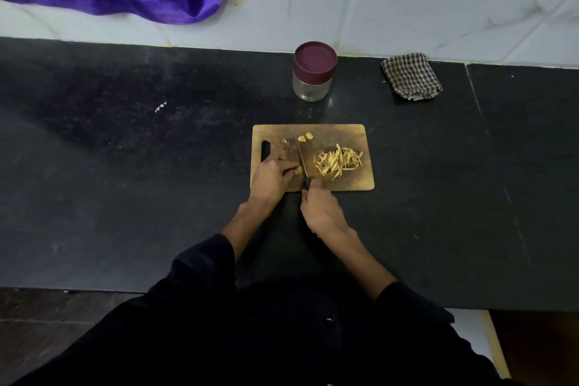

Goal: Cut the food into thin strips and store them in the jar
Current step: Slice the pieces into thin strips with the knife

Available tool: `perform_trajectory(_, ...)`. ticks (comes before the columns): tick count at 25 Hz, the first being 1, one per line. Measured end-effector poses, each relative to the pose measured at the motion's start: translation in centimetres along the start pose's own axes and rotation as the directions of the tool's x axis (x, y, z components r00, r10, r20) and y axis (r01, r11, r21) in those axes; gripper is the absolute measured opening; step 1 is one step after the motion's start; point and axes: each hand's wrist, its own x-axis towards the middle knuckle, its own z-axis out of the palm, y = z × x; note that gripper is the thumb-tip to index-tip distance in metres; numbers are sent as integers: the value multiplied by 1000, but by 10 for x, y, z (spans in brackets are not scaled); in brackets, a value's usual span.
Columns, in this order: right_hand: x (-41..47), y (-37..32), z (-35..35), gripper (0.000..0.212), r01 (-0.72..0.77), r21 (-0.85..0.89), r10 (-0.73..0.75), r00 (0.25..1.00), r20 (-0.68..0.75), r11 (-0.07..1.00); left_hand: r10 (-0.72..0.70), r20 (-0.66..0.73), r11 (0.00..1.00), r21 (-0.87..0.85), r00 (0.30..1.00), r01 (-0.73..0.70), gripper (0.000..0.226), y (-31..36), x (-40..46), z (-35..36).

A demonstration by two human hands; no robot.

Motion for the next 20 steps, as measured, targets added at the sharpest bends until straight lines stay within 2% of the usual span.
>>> perform_trajectory(10,-6,6,8,24,-42,-30,44,998,48,999,-38,-43,999,36,998,40,20,-2,0,8)
perform_trajectory(20,-23,20,5,24,-23,-93,26,999,24,995,-59,-66,998,32,996,61,20,-4,0,10)
